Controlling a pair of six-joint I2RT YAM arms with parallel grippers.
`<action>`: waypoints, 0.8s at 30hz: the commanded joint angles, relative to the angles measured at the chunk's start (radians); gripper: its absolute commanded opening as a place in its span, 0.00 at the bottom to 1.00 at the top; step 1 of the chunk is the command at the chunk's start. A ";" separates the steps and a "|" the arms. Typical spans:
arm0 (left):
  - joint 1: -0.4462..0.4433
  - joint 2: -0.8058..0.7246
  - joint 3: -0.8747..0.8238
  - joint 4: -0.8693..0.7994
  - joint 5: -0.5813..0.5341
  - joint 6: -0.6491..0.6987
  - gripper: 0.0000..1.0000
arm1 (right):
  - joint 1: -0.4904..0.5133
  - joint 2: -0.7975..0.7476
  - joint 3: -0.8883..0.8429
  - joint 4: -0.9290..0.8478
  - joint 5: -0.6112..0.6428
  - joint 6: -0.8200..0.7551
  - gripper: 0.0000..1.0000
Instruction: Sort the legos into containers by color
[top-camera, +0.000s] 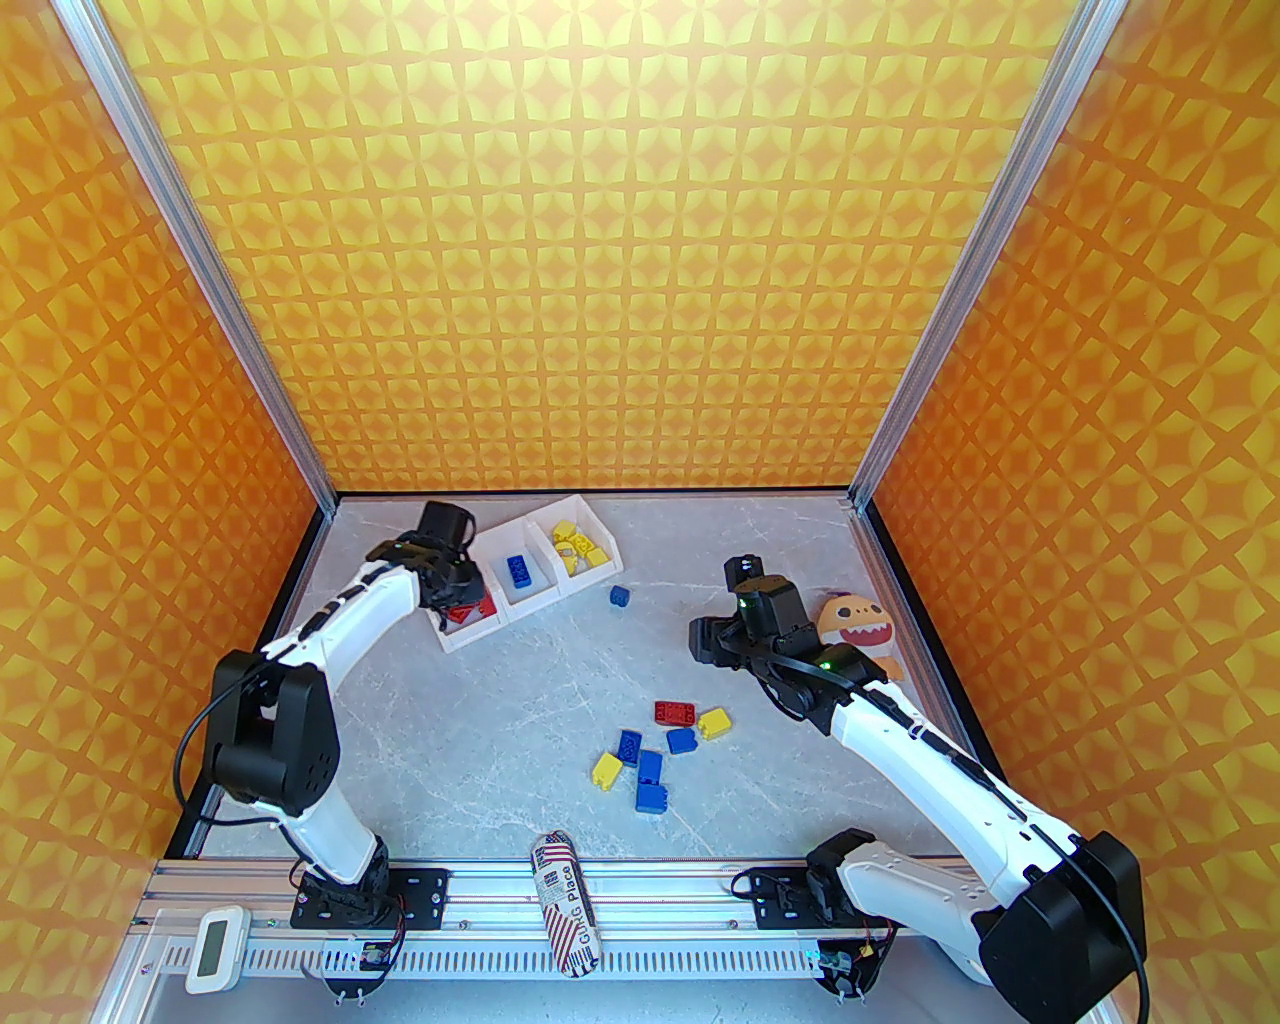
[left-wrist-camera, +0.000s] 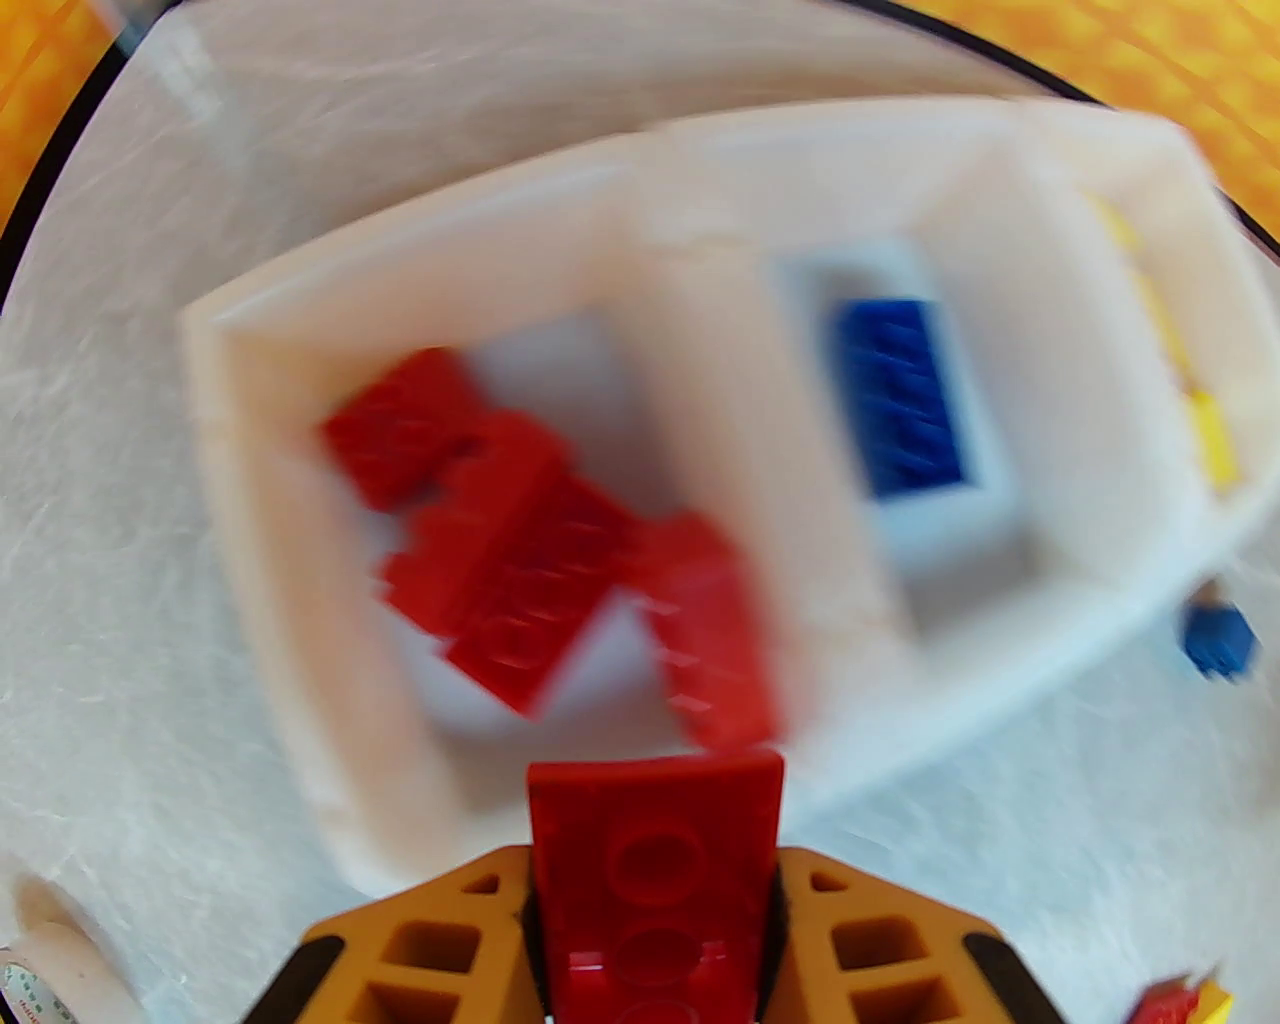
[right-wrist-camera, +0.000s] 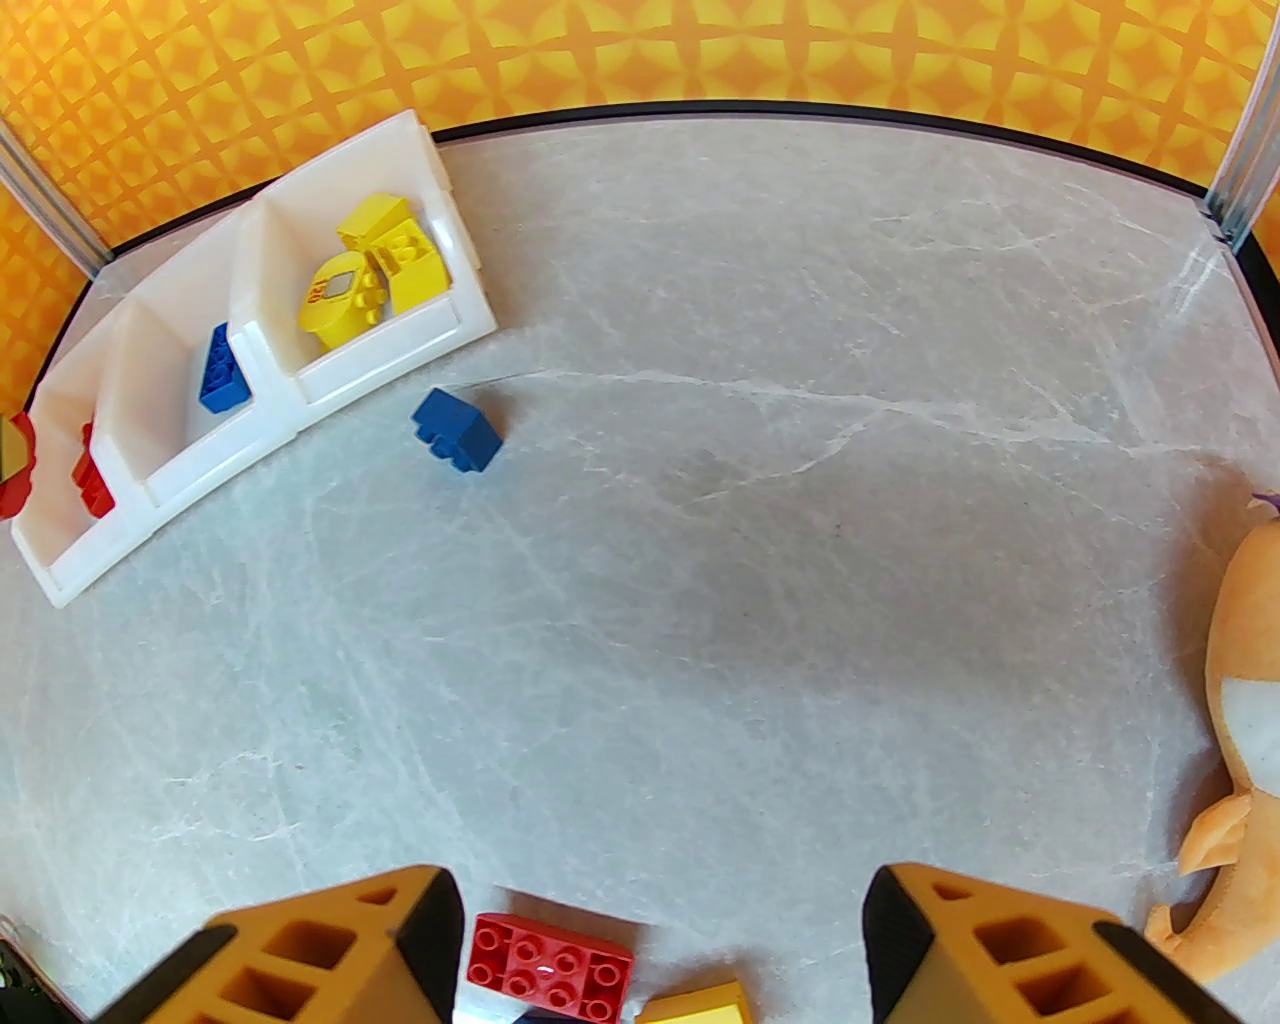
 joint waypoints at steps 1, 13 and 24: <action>0.029 0.058 0.065 0.005 0.034 0.027 0.33 | -0.004 -0.024 0.019 -0.003 -0.034 0.003 0.70; 0.052 0.034 0.052 0.055 0.070 0.015 0.75 | -0.004 -0.006 -0.008 0.031 -0.099 0.003 0.68; -0.085 -0.379 -0.215 0.054 0.094 0.023 0.76 | -0.002 0.188 0.077 0.127 -0.144 -0.061 0.70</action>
